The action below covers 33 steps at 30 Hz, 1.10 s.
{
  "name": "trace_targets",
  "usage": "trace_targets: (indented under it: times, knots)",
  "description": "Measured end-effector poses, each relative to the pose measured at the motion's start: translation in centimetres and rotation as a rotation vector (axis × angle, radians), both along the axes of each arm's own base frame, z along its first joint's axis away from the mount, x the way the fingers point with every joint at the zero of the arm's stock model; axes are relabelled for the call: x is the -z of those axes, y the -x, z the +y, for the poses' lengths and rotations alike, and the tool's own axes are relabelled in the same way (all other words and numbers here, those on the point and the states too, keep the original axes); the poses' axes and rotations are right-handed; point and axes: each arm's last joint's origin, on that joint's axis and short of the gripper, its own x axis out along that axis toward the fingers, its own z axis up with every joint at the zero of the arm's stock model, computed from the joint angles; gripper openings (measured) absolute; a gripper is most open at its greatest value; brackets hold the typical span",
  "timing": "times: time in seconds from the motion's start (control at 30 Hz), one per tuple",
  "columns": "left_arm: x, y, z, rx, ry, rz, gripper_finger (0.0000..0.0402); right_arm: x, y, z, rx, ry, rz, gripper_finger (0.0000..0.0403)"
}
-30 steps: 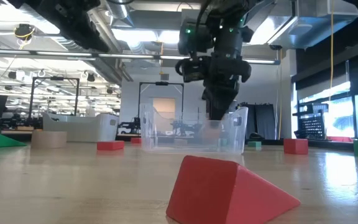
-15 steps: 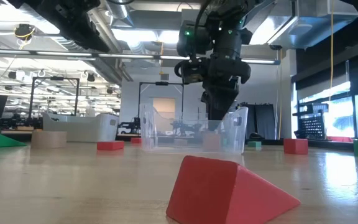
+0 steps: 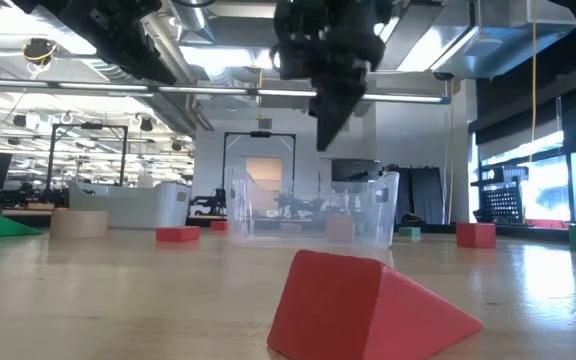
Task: Sort & place blocks by color
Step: Put the brown block into the transparent bin
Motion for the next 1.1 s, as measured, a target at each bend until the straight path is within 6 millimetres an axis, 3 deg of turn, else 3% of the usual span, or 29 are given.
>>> trace_targets:
  times: [0.53,0.87,1.1]
  knots:
    - [-0.01,-0.01,0.00,0.008,-0.012,0.001,0.0000,-0.01,0.59,-0.10,-0.021,0.053,0.063,0.0118]
    - [-0.07,-0.04,0.00,-0.006,0.013,-0.011,0.0000,0.02,0.77,-0.08,-0.032,0.052,0.081,0.0057]
    - [-0.17,-0.07,0.06,-0.033,0.024,-0.024,0.0000,0.02,0.77,-0.08,-0.029,0.053,0.081,0.0088]
